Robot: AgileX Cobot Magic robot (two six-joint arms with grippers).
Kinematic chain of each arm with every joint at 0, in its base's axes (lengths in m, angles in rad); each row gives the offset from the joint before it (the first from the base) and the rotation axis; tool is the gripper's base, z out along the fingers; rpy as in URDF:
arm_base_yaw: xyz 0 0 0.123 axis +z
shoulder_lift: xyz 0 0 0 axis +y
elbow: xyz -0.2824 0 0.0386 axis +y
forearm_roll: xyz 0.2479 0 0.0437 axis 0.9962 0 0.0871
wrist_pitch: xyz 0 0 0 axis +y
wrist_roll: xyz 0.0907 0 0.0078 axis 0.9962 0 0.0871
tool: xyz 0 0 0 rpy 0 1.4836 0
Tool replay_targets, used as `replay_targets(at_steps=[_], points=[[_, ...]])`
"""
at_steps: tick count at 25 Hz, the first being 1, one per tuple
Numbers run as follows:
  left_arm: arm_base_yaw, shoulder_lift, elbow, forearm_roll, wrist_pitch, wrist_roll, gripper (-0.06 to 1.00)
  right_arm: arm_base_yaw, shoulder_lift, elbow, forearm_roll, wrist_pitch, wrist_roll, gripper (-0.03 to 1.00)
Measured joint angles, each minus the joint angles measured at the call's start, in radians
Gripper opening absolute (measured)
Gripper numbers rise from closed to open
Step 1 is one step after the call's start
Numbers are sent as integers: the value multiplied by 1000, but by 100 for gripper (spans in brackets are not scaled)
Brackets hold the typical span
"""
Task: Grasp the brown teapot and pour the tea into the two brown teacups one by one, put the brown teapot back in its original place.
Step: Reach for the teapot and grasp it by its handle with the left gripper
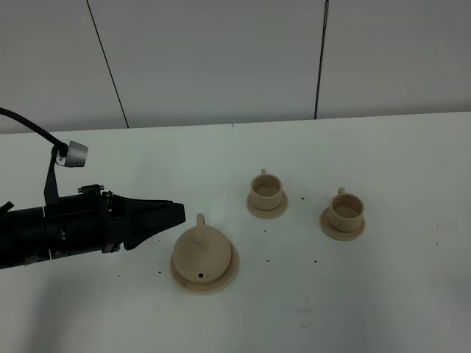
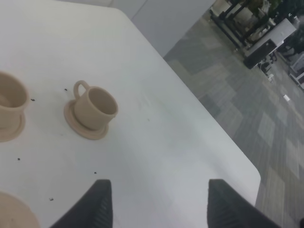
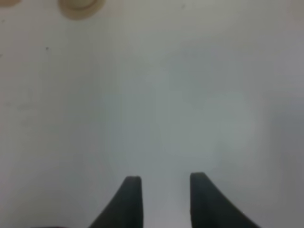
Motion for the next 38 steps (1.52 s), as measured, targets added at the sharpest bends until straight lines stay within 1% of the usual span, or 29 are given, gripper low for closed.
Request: replay_targets(at_steps=[6,9,14,20,26,33,36,38], points=[[0,0,0,3,19,0,51,0,-143,16,-7,32,1,24],[0,0,0,3,19,0,51,0,-197,28,-34,63,-10,24],[0,0,0,3,19,0,51,0,-279,36,-53,72,-3,24],[0,0,0,3,19,0,51,0,-373,40,-142,73,106,24],[0,0,0,3,19,-1,51,0,-444,41,-149,75,122,24],[0,0,0,3,19,0,51,0,-449,41,-145,75,115,24],[0,0,-4,14,18,-22,51,0,-449,41,-145,75,114,24],[0,-12,-37,62,13,-81,51,0,-449,41,-144,75,114,24]])
